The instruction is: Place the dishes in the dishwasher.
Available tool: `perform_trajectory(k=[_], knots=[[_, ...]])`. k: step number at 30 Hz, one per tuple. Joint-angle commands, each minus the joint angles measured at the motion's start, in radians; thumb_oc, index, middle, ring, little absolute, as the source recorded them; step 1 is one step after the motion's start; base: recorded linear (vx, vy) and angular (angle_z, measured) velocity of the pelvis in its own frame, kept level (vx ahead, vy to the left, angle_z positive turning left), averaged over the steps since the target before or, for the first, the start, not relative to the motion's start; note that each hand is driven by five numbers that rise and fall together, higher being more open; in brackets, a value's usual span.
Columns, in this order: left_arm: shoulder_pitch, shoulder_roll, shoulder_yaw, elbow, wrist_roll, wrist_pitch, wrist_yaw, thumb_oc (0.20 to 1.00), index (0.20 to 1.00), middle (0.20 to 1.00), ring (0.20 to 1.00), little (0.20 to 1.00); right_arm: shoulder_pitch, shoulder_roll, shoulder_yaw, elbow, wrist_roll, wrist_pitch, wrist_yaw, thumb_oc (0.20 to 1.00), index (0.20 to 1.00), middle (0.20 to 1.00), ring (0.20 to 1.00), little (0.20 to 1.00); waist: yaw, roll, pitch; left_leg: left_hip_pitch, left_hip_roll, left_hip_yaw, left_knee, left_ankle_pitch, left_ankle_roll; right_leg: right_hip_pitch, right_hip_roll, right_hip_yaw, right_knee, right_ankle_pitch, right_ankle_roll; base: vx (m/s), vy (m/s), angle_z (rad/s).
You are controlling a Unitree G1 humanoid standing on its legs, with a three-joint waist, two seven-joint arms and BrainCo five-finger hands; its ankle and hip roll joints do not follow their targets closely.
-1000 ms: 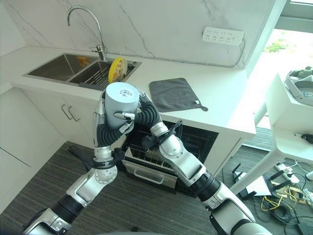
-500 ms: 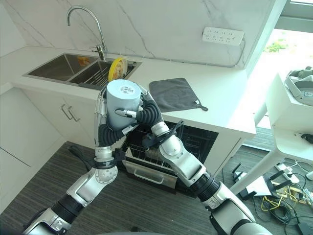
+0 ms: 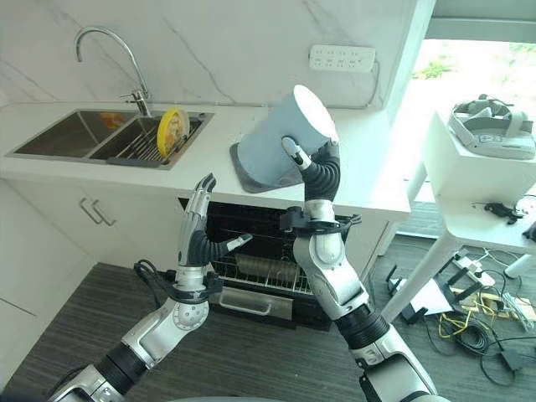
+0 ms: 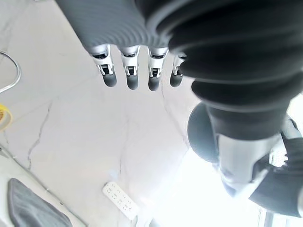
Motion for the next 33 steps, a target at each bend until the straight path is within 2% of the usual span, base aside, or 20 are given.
perform_trajectory(k=[1, 3, 7, 10, 11, 12, 13, 14, 17, 21, 22, 23, 24, 29, 33], knots=[[-0.035, 0.04, 0.006, 0.012, 0.006, 0.025, 0.005, 1.0, 1.0, 1.0, 1.0, 1.0, -0.065, 0.024, -0.05, -0.08, 0.008, -0.104, -0.014, 0.2, 0.2, 0.2, 0.2, 0.2, 0.007, -0.078, 0.003, 0.033, -0.041, 0.075, 0.004, -0.067, 0.02, 0.005, -0.004, 0.089, 0.01, -0.009, -0.013, 0.04, 0.011, -0.09], [-0.022, 0.052, 0.018, 0.016, 0.002, 0.033, -0.036, 1.0, 1.0, 1.0, 1.0, 1.0, -0.037, 0.012, -0.071, -0.078, 0.023, -0.115, -0.01, 0.2, 0.2, 0.2, 0.2, 0.2, -0.005, -0.077, 0.003, 0.035, -0.04, 0.082, 0.004, -0.068, 0.019, 0.002, -0.001, 0.099, 0.01, -0.008, -0.013, 0.05, 0.018, -0.06], [0.014, 0.08, 0.014, 0.055, -0.059, 0.018, -0.215, 1.0, 1.0, 1.0, 1.0, 1.0, 0.02, -0.025, -0.111, -0.065, 0.058, -0.082, 0.055, 0.2, 0.2, 0.2, 0.2, 0.2, -0.033, -0.07, 0.01, 0.039, -0.037, 0.102, 0.004, -0.068, 0.019, -0.007, 0.004, 0.125, 0.009, -0.003, -0.011, 0.07, 0.039, -0.2], [0.028, 0.101, -0.009, 0.084, -0.079, 0.035, -0.383, 1.0, 1.0, 1.0, 1.0, 1.0, 0.046, -0.048, -0.124, -0.041, 0.064, -0.024, 0.104, 0.2, 0.2, 0.2, 0.2, 0.2, -0.049, -0.064, 0.013, 0.044, -0.035, 0.115, 0.004, -0.069, 0.018, -0.011, 0.007, 0.144, 0.006, 0.0, -0.009, 0.11, 0.044, -0.2], [0.038, 0.113, -0.021, 0.106, -0.134, 0.041, -0.49, 1.0, 1.0, 1.0, 1.0, 1.0, 0.059, -0.061, -0.127, -0.015, 0.084, -0.005, 0.139, 0.2, 0.2, 0.2, 0.2, 0.2, -0.058, -0.06, 0.016, 0.045, -0.035, 0.121, 0.004, -0.068, 0.019, -0.014, 0.008, 0.152, 0.004, 0.003, -0.007, 0.13, 0.038, -0.15], [0.045, 0.118, -0.025, 0.111, -0.111, 0.066, -0.53, 1.0, 1.0, 1.0, 1.0, 1.0, 0.064, -0.069, -0.132, 0.004, 0.103, 0.004, 0.161, 0.2, 0.2, 0.2, 0.2, 0.2, -0.062, -0.058, 0.019, 0.045, -0.035, 0.124, 0.004, -0.066, 0.019, -0.016, 0.009, 0.157, 0.003, 0.005, -0.004, 0.16, 0.037, -0.24], [0.053, 0.133, -0.041, 0.124, -0.104, 0.082, -0.532, 1.0, 1.0, 1.0, 1.0, 1.0, 0.067, -0.076, -0.138, 0.026, 0.131, 0.024, 0.189, 0.2, 0.2, 0.2, 0.2, 0.2, -0.067, -0.056, 0.021, 0.046, -0.035, 0.128, 0.004, -0.065, 0.018, -0.019, 0.009, 0.164, 0.001, 0.008, -0.001, 0.2, 0.03, -0.3], [0.056, 0.181, -0.035, 0.142, -0.09, 0.075, -0.524, 1.0, 1.0, 1.0, 1.0, 1.0, 0.079, -0.105, -0.145, 0.075, 0.15, 0.053, 0.257, 0.2, 0.2, 0.2, 0.2, 0.2, -0.076, -0.051, 0.039, 0.037, -0.034, 0.134, 0.004, -0.06, 0.018, -0.038, 0.008, 0.175, -0.001, 0.017, 0.004, 0.15, 0.023, -0.35], [0.025, 0.217, -0.028, 0.148, -0.066, 0.068, -0.502, 1.0, 1.0, 1.0, 1.0, 1.0, 0.034, -0.136, -0.144, 0.111, 0.129, 0.085, 0.293, 0.2, 0.2, 0.2, 0.2, 0.2, -0.075, -0.045, 0.071, -0.001, -0.037, 0.124, 0.008, -0.052, 0.018, -0.08, 0.005, 0.189, 0.001, 0.028, 0.006, -0.05, 0.015, -0.32], [-0.091, 0.248, -0.04, 0.187, -0.04, 0.073, -0.476, 1.0, 1.0, 1.0, 1.0, 1.0, -0.13, -0.189, -0.123, 0.209, 0.122, 0.139, 0.336, 0.2, 0.2, 0.2, 0.2, 0.2, -0.079, -0.028, 0.168, -0.089, -0.046, 0.093, 0.034, -0.036, 0.019, -0.164, 0.0, 0.22, 0.008, 0.052, 0.002, -0.22, 0.028, -0.12], [-0.091, 0.248, -0.04, 0.187, -0.04, 0.073, -0.476, 1.0, 1.0, 1.0, 1.0, 1.0, -0.13, -0.189, -0.123, 0.209, 0.122, 0.139, 0.336, 0.2, 0.2, 0.2, 0.2, 0.2, -0.079, -0.028, 0.168, -0.089, -0.046, 0.093, 0.034, -0.036, 0.019, -0.164, 0.0, 0.22, 0.008, 0.052, 0.002, -0.23, 0.03, -0.03], [-0.152, 0.261, -0.056, 0.198, -0.022, 0.093, -0.485, 1.0, 1.0, 1.0, 1.0, 1.0, -0.214, -0.223, -0.106, 0.279, 0.131, 0.155, 0.372, 0.2, 0.2, 0.2, 0.2, 0.2, -0.082, -0.018, 0.225, -0.138, -0.053, 0.08, 0.07, -0.034, 0.018, -0.204, -0.003, 0.235, 0.015, 0.063, -0.003, -0.19, 0.034, -0.01], [-0.171, 0.273, -0.063, 0.198, -0.019, 0.098, -0.487, 1.0, 1.0, 1.0, 1.0, 1.0, -0.243, -0.235, -0.098, 0.304, 0.123, 0.165, 0.389, 0.2, 0.2, 0.2, 0.2, 0.2, -0.083, -0.013, 0.245, -0.157, -0.055, 0.076, 0.089, -0.034, 0.016, -0.218, -0.005, 0.239, 0.02, 0.066, -0.005, -0.21, 0.043, -0.07], [-0.217, 0.323, -0.075, 0.17, -0.021, 0.12, -0.507, 1.0, 1.0, 1.0, 1.0, 1.0, -0.329, -0.261, -0.068, 0.392, 0.088, 0.192, 0.432, 0.2, 0.2, 0.2, 0.2, 0.2, -0.08, 0.001, 0.31, -0.202, -0.069, 0.069, 0.136, -0.04, 0.012, -0.255, -0.021, 0.232, 0.033, 0.073, -0.008, -0.08, 0.045, -0.04], [-0.244, 0.358, -0.08, 0.168, -0.013, 0.124, -0.53, 1.0, 1.0, 1.0, 1.0, 1.0, -0.405, -0.26, -0.049, 0.466, 0.049, 0.222, 0.461, 0.2, 0.2, 0.2, 0.2, 0.2, -0.068, 0.008, 0.338, -0.218, -0.076, 0.072, 0.144, -0.044, 0.012, -0.276, -0.033, 0.217, 0.038, 0.08, -0.003, -0.08, 0.039, 0.04]])
